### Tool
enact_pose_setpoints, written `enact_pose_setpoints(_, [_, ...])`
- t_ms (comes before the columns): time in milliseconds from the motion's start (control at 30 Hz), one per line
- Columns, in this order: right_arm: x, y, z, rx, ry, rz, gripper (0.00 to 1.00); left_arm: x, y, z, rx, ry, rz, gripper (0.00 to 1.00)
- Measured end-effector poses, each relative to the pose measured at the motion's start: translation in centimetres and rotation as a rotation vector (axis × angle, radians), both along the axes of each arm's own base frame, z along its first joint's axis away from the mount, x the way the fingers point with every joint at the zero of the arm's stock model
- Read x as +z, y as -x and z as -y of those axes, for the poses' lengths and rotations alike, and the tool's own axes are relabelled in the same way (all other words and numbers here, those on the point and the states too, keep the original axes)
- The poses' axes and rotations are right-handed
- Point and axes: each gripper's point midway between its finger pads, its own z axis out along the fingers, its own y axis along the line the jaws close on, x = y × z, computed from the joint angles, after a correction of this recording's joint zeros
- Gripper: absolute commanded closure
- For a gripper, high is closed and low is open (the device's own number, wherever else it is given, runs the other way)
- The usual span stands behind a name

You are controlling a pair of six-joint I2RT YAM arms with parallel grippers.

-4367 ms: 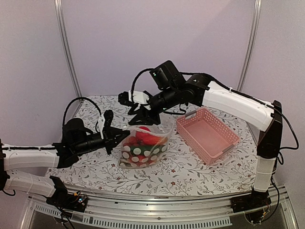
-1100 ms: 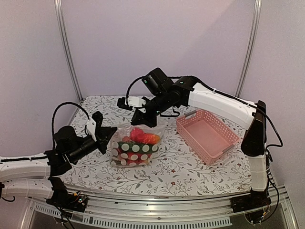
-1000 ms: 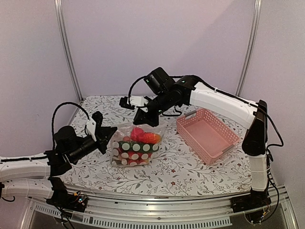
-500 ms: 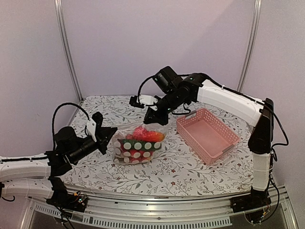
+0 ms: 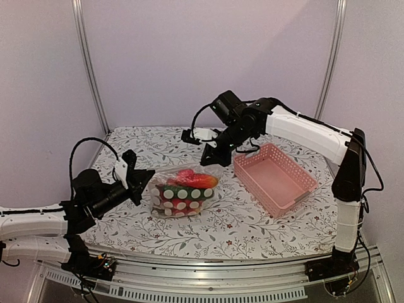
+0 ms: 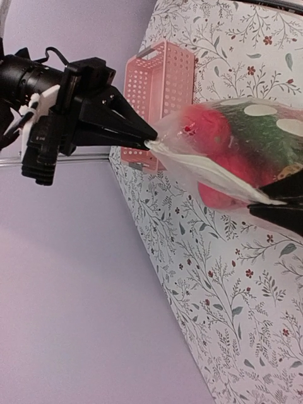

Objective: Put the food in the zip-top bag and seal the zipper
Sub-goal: Zip the zipper on the zipper food storage bag, then place the zipper food storage bag at the center of the board.

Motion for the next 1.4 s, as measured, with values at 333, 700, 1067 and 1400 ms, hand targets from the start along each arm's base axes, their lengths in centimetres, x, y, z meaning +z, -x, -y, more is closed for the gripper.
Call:
enact_pose_setpoints(333, [-0.4,-0.4,1.4,-0.023,0.019,-0.02,0.98,0.0,0.0,-0.1,0.004,0.0,0.0,1.0])
enact_pose_setpoints(700, [-0.8,-0.6,2.3,-0.043,0.052,-0.021,0.66,0.1,-0.2,-0.1,0.008,0.006,0.005,1.0])
enact_pose_setpoints(1067, [-0.1,-3.9,8.0,-0.179,0.113,-0.025,0.56,-1.0,-1.2,1.0,0.0,0.003,-0.025,1.0])
enact_pose_setpoints(1400, [4.2,-7.4,13.2,-0.33,0.006,0.018,0.56,3.2,-8.1,3.1,0.046,0.021,0.033,1.0])
